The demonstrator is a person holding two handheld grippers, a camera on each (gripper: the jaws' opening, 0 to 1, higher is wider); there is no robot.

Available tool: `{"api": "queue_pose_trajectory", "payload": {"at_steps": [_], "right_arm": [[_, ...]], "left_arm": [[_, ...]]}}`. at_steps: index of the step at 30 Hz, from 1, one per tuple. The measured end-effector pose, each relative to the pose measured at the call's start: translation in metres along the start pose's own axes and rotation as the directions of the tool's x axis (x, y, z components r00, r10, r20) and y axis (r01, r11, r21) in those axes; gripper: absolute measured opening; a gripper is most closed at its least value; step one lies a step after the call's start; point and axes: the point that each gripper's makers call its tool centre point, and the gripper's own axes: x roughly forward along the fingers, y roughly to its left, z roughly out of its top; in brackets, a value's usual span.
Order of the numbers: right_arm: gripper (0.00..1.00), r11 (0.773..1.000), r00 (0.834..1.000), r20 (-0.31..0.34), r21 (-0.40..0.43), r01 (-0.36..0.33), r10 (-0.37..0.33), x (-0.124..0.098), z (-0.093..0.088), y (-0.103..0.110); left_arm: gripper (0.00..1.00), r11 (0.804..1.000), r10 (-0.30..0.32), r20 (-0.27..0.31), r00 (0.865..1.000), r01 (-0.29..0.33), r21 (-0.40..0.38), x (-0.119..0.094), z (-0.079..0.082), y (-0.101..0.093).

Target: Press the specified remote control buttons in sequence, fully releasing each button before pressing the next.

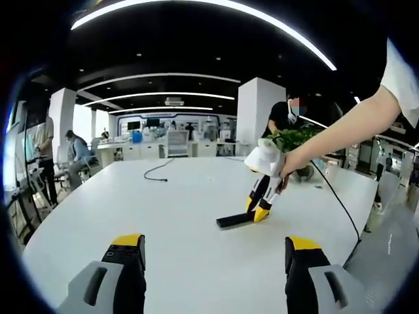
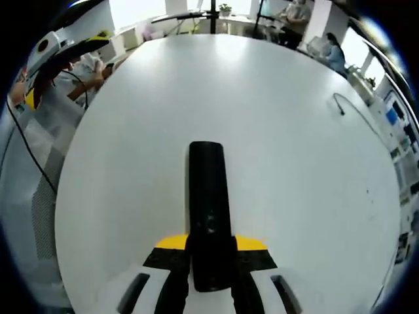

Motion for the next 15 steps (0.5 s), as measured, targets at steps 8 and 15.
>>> {"api": "queue_pose_trajectory", "payload": {"at_steps": [8,15], "right_arm": [[0.21,1.000,1.000,-0.014,-0.009,-0.006,0.006,0.000,0.001,-0.009],[0.21,1.000,0.999,-0.039,-0.023,-0.011,0.010,0.000,0.001,-0.014]], "left_arm": [[0.91,1.000,0.017,0.008,1.000,-0.016,-0.007,0.000,0.002,0.004],[0.91,1.000,0.023,0.012,1.000,-0.023,-0.013,-0.001,0.002,0.005]]}}
